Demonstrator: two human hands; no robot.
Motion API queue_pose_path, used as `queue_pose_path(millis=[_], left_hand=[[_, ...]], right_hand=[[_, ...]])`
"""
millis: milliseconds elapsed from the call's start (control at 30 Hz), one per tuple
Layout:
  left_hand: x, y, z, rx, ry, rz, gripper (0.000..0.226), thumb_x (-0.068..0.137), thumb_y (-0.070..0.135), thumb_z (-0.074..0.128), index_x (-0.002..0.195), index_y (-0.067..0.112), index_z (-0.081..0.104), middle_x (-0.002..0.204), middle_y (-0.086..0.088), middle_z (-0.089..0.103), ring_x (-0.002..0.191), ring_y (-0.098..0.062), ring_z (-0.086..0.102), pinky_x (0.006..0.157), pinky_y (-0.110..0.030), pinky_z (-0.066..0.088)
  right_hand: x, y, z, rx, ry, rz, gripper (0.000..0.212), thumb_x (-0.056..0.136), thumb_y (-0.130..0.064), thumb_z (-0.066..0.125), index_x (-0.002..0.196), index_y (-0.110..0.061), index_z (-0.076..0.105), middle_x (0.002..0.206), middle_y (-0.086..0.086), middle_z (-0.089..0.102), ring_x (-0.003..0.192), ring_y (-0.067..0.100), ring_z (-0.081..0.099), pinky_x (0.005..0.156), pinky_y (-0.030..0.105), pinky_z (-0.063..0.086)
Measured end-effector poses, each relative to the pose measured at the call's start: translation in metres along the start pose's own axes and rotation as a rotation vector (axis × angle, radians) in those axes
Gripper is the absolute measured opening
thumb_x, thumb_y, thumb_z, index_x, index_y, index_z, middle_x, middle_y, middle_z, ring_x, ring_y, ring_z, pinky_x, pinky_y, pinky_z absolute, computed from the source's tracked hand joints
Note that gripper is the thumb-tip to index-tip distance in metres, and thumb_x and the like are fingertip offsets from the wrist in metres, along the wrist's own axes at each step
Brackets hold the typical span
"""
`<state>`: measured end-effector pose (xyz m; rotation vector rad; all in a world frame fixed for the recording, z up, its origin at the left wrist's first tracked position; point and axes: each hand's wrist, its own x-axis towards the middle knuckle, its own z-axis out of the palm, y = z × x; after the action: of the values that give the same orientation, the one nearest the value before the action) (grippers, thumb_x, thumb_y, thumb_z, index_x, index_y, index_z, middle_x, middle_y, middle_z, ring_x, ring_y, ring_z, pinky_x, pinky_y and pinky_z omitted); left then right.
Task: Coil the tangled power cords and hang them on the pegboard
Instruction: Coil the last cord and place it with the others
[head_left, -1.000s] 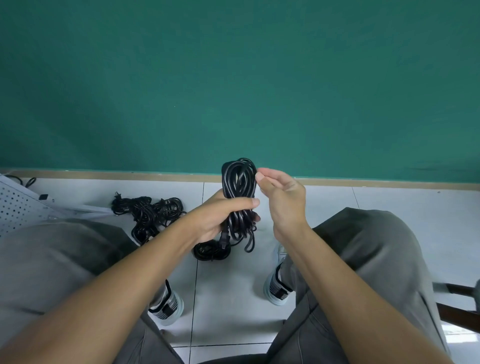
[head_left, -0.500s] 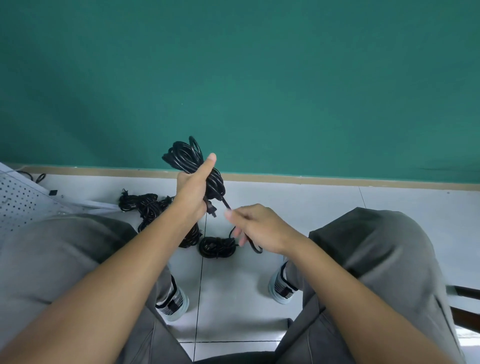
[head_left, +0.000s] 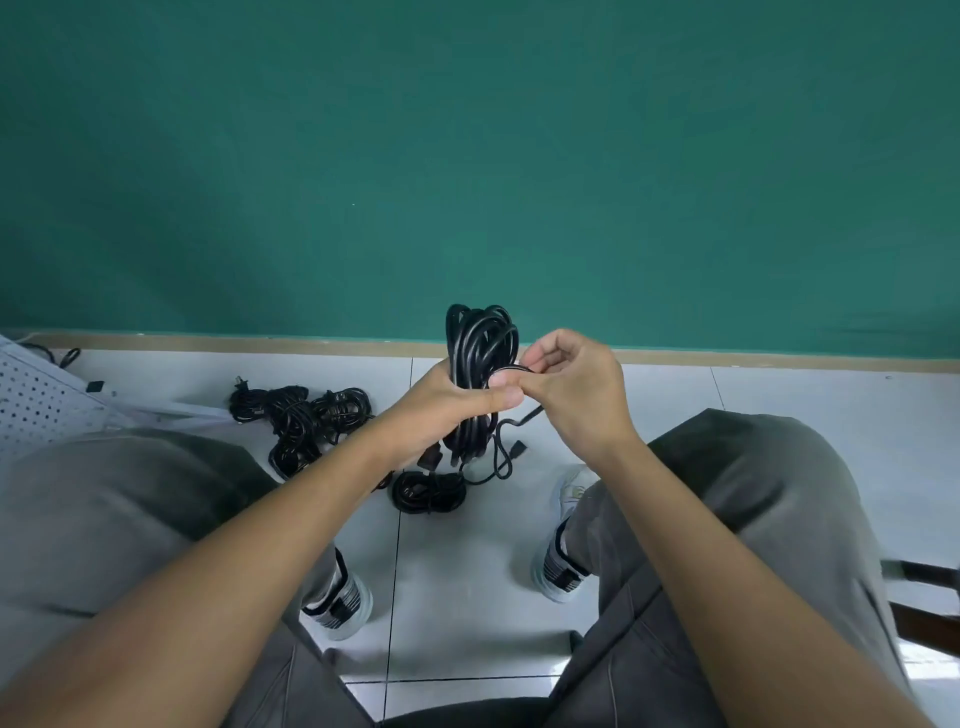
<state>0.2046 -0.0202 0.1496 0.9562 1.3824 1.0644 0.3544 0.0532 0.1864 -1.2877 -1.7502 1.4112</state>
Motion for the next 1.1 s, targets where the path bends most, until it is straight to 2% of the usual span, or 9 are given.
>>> queue_pose_path(millis=[100,233,333,467,633,767,900,967,1100], left_hand=[[-0.003,0.006,0.0,-0.163,-0.008,-0.02,0.014,0.091,0.007,0.069,0.093,0.021,0.07,0.078,0.01,0.072,0.075,-0.005,0.068,0.069,-0.018,0.051],[-0.002,0.012,-0.013,-0.333,0.032,-0.083,0.008,0.078,0.02,0.069,0.077,0.015,0.063,0.069,-0.01,0.056,0.06,-0.019,0.055,0.054,-0.028,0.046],[0.001,0.008,-0.022,-0.2,0.098,-0.106,0.022,0.076,0.027,0.074,0.089,0.011,0.065,0.078,-0.011,0.065,0.07,-0.019,0.062,0.065,-0.032,0.051],[0.0,0.001,-0.015,0.017,0.053,-0.066,0.04,0.078,0.033,0.074,0.116,0.02,0.071,0.107,0.004,0.075,0.102,-0.01,0.068,0.098,-0.033,0.048],[-0.005,0.007,-0.004,-0.004,-0.1,0.002,0.037,0.092,0.017,0.068,0.127,0.028,0.068,0.126,0.003,0.072,0.121,-0.015,0.066,0.11,-0.041,0.045],[-0.01,0.01,0.002,-0.116,-0.165,-0.067,0.035,0.092,0.015,0.067,0.123,0.033,0.069,0.115,-0.003,0.076,0.108,-0.02,0.072,0.096,-0.038,0.053],[-0.009,0.006,0.003,-0.185,-0.099,-0.182,0.029,0.082,0.027,0.07,0.104,0.007,0.071,0.104,-0.017,0.075,0.103,-0.033,0.071,0.093,-0.044,0.053],[-0.008,0.007,0.002,-0.273,-0.083,-0.174,0.027,0.082,0.031,0.07,0.096,0.008,0.068,0.097,-0.014,0.073,0.091,-0.02,0.072,0.086,-0.035,0.055],[0.001,0.012,-0.009,-0.583,0.045,-0.106,0.025,0.085,0.034,0.071,0.094,0.011,0.065,0.088,-0.004,0.07,0.083,-0.02,0.07,0.078,-0.037,0.06]], right_hand=[[-0.002,0.003,0.003,0.024,0.003,-0.029,0.023,0.075,-0.019,0.09,0.076,-0.019,0.068,0.074,-0.005,0.067,0.067,0.009,0.058,0.069,0.021,0.052],[0.004,0.013,0.004,-0.1,-0.082,-0.054,0.004,0.097,-0.019,0.07,0.094,-0.017,0.068,0.093,0.002,0.073,0.092,0.018,0.069,0.091,0.037,0.057],[0.005,0.013,0.005,-0.077,-0.071,-0.051,0.01,0.1,-0.013,0.065,0.091,-0.019,0.066,0.093,0.006,0.072,0.092,0.024,0.071,0.089,0.041,0.06],[0.004,0.003,0.005,0.153,0.017,-0.03,0.017,0.098,-0.006,0.066,0.087,-0.019,0.07,0.096,0.015,0.074,0.091,0.031,0.072,0.079,0.033,0.063],[-0.001,-0.001,0.009,0.276,0.149,-0.011,0.006,0.094,-0.006,0.071,0.089,-0.009,0.073,0.091,0.012,0.075,0.084,0.021,0.073,0.073,0.034,0.064],[-0.003,-0.002,0.009,0.183,0.225,-0.043,0.007,0.093,-0.015,0.075,0.087,-0.012,0.072,0.092,0.005,0.071,0.078,0.003,0.064,0.05,0.021,0.056],[0.0,0.006,0.012,-0.097,0.294,-0.181,0.011,0.094,-0.031,0.073,0.093,-0.022,0.067,0.096,-0.008,0.068,0.086,0.006,0.063,0.073,0.015,0.048],[0.001,0.01,0.013,-0.082,0.197,-0.089,0.022,0.098,-0.043,0.064,0.109,-0.023,0.062,0.105,-0.009,0.066,0.092,0.006,0.064,0.083,0.02,0.051],[-0.011,0.013,0.027,0.052,-0.352,0.208,0.071,0.101,-0.068,0.02,0.131,-0.021,0.062,0.114,0.004,0.073,0.102,0.018,0.071,0.097,0.037,0.056]])
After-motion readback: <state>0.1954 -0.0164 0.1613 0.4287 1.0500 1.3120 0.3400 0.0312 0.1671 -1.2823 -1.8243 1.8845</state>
